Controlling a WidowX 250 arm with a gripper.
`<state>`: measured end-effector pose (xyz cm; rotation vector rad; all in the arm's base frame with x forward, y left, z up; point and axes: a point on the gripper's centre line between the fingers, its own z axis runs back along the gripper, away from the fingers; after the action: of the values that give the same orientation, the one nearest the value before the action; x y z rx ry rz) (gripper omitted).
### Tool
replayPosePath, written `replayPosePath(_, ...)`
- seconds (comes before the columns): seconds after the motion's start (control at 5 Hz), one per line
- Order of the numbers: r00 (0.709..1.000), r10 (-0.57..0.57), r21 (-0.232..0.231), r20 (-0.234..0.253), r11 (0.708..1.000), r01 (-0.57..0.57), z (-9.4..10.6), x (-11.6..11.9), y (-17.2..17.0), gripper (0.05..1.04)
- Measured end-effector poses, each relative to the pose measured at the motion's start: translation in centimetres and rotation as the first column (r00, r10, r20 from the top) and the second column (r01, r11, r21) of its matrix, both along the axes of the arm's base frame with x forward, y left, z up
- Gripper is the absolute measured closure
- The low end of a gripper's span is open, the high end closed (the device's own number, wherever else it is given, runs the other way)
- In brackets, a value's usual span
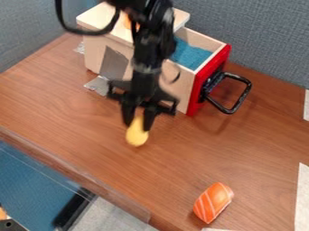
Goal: Put yellon object in the drawer
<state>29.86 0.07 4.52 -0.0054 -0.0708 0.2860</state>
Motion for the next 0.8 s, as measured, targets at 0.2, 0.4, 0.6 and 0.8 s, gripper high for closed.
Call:
replayPosePath(0.2,0.995,0.035,-0.043,0.091,0.999,-0.031,4.3,3.7,-1.0,0.721)
replayPosePath(0.4,0.976,0.028,-0.082,0.215,0.997,-0.01,8.4,7.5,-2.6,0.721)
replayPosePath(0.6,0.971,0.001,-0.097,0.238,0.995,0.023,8.4,10.5,-3.8,0.721)
replayPosePath(0.8,0.965,-0.022,-0.061,0.261,0.997,0.039,9.2,12.2,-4.1,0.721)
